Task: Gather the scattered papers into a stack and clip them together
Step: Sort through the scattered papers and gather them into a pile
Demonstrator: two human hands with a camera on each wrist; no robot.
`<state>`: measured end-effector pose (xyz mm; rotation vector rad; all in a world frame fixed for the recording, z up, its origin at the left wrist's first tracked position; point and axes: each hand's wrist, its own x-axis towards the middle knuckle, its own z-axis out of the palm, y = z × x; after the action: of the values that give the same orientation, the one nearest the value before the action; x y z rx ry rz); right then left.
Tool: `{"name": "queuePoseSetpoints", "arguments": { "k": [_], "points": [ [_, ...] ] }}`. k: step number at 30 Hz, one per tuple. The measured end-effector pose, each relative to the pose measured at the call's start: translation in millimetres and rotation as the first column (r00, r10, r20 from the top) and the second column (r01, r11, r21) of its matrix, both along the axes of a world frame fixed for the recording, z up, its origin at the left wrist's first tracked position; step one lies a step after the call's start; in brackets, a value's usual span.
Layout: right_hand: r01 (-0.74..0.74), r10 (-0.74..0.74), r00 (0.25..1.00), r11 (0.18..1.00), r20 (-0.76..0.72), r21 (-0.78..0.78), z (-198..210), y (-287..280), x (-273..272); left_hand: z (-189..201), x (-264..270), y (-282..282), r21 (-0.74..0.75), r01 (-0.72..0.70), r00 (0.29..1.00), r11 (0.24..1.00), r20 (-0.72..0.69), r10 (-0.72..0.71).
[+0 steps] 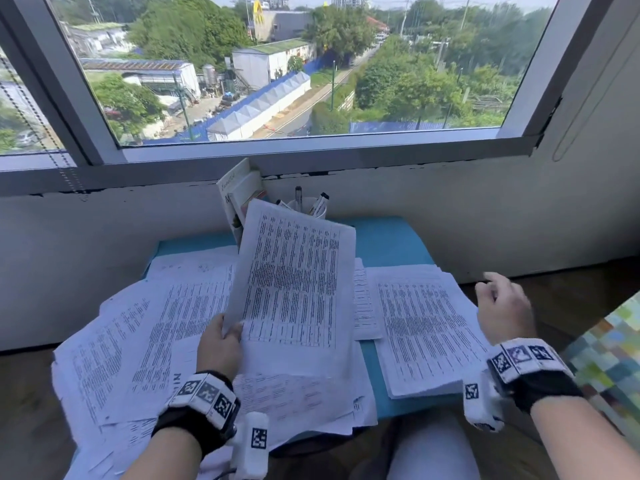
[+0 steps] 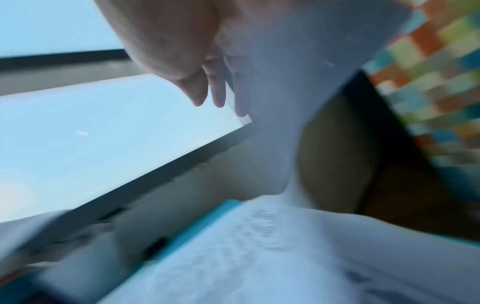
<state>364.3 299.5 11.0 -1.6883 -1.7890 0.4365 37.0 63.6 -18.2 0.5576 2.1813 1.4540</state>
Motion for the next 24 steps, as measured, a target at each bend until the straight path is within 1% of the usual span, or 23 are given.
{"name": "queuePoseSetpoints", "arguments": {
  "k": [1,2,3,4,5,6,7,8,10,11,12,13,14,16,18,20,21,22,24],
  "points": [
    [-0.094,0.093,0.994,0.995,-0.056,-0.025,10,-16,-14,5,4,4,0.038,-0.003,1.000,0.999,0.013,0.003],
    [-0.212,0.197,0.972,0.971,-0.129,-0.114,14,-33,-28,11,11,9,0.071,0.000,1.000,0.998,0.028,-0.002],
    [-0.336,0.274,0.928,0.907,-0.253,-0.252,15,-53,-42,16,19,15,0.100,0.008,0.999,0.995,0.044,-0.012],
    [-0.455,0.294,0.864,0.803,-0.408,-0.386,13,-72,-55,20,29,21,0.124,0.018,0.998,0.992,0.065,-0.026],
    [-0.538,0.251,0.803,0.696,-0.541,-0.476,11,-87,-65,23,41,26,0.146,0.033,0.995,0.989,0.091,-0.046],
    [-0.590,0.183,0.744,0.631,-0.642,-0.504,7,-96,-71,25,53,31,0.159,0.054,0.990,0.986,0.118,-0.073],
    [-0.600,0.129,0.711,0.625,-0.691,-0.500,2,-99,-73,27,65,34,0.164,0.081,0.985,0.983,0.138,-0.104],
    [-0.566,0.102,0.711,0.670,-0.696,-0.480,-2,-96,-72,27,75,37,0.164,0.112,0.979,0.980,0.153,-0.137],
    [-0.405,0.095,0.802,0.812,-0.590,-0.420,-6,-76,-58,25,88,38,0.172,0.190,0.959,0.967,0.176,-0.220],
    [-0.306,0.067,0.844,0.874,-0.532,-0.377,-7,-61,-47,23,90,38,0.159,0.233,0.953,0.960,0.160,-0.257],
    [-0.210,0.011,0.867,0.914,-0.499,-0.346,-5,-47,-34,18,88,36,0.118,0.272,0.951,0.955,0.116,-0.286],
    [-0.132,-0.055,0.869,0.932,-0.492,-0.337,-3,-33,-19,14,84,34,0.055,0.302,0.951,0.952,0.054,-0.304],
    [-0.069,-0.107,0.878,0.936,-0.467,-0.344,-2,-19,-2,7,76,31,-0.033,0.318,0.948,0.948,-0.017,-0.318],
    [0.017,-0.153,0.928,0.928,-0.340,-0.371,-8,0,30,-7,57,23,-0.242,0.304,0.922,0.922,-0.169,-0.348],
    [0.058,-0.157,0.965,0.910,-0.210,-0.411,-25,9,54,-20,35,13,-0.457,0.215,0.878,0.863,-0.296,-0.375],
    [0.089,-0.163,0.978,0.891,-0.132,-0.445,-42,4,66,-28,18,1,-0.624,0.104,0.859,0.775,-0.336,-0.386],
    [0.100,-0.163,0.981,0.887,-0.103,-0.451,-51,0,69,-30,10,-5,-0.671,0.065,0.861,0.739,-0.336,-0.381],
    [0.107,-0.158,0.985,0.887,-0.076,-0.449,-58,-4,70,-32,4,-10,-0.700,0.041,0.868,0.713,-0.329,-0.373],
    [0.104,-0.133,0.991,0.891,-0.035,-0.442,-70,-12,67,-34,-6,-20,-0.730,0.013,0.885,0.684,-0.309,-0.347]
  ]
}}
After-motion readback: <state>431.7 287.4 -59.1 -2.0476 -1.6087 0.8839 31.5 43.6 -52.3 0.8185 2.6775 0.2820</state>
